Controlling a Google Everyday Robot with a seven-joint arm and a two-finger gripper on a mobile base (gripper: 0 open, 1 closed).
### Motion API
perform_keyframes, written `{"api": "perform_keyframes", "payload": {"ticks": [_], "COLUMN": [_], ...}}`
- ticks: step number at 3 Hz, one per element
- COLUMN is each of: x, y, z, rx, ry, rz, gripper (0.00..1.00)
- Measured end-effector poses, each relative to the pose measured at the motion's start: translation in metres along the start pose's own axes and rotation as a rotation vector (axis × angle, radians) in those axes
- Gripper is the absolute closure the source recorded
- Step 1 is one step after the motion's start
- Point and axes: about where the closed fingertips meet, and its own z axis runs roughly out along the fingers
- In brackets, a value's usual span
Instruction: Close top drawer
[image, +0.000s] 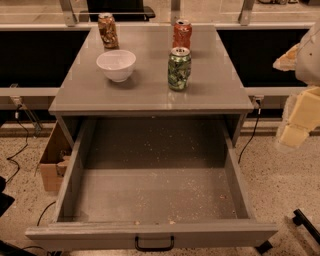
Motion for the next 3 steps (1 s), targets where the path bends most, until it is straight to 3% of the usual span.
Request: {"api": "perform_keyframes", "payload": {"ticks": [2, 3], "x": [0.000, 0.006], "y": [-0.001, 0.016], "z": [0.000, -0.001], "rx": [0.020, 0.061], "ry": [-0.026, -0.041], "rz": [0.014, 0.040], "gripper": [0.00, 0.15]}}
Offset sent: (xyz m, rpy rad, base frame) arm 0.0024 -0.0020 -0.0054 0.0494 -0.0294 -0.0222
